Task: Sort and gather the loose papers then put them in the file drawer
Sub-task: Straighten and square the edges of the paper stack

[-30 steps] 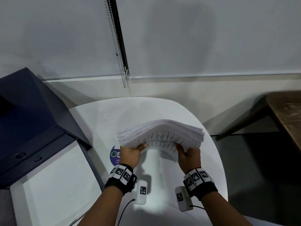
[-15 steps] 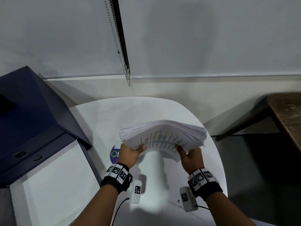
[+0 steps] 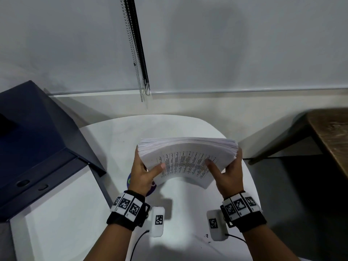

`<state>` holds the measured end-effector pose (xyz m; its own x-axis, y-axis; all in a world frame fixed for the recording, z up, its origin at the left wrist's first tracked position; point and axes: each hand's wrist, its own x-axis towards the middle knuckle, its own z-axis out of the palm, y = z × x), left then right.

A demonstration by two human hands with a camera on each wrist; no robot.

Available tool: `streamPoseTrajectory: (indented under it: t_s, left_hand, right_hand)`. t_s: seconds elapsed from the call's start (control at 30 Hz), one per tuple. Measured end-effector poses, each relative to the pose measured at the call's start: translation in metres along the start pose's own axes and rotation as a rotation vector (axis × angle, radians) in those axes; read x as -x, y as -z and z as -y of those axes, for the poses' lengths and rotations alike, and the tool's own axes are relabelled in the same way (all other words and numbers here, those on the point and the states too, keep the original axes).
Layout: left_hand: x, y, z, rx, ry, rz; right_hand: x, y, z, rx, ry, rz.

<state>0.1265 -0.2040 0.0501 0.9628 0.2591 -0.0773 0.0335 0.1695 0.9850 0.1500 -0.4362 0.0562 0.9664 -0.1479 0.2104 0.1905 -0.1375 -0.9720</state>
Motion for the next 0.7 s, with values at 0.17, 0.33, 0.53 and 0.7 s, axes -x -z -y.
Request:
streamPoseTrajectory:
  t_s: [0.17, 0.33, 0.53, 0.7]
  left_hand:
    - [0.005, -0.022, -0.045, 0.063, -0.274, -0.045]
    - [-0.003, -0.035, -0.057, -0.123, -0.338, -0.252]
    - [-0.008, -0.039, -0.057, -0.185, -0.346, -0.323]
    - [-0.009, -0.04, -0.058, -0.165, -0.342, -0.328]
  right_hand:
    - [-0.008, -0.011, 0.039, -0.109, 0.13, -0.1]
    - [-0.023, -0.021, 0.052, -0.07, 0.12, -0.273]
    - [-0.031, -0.024, 0.047, 0.033, 0.083, -0.331]
    - [-0.033, -0.024, 0.049, 0.048, 0.076, -0.342]
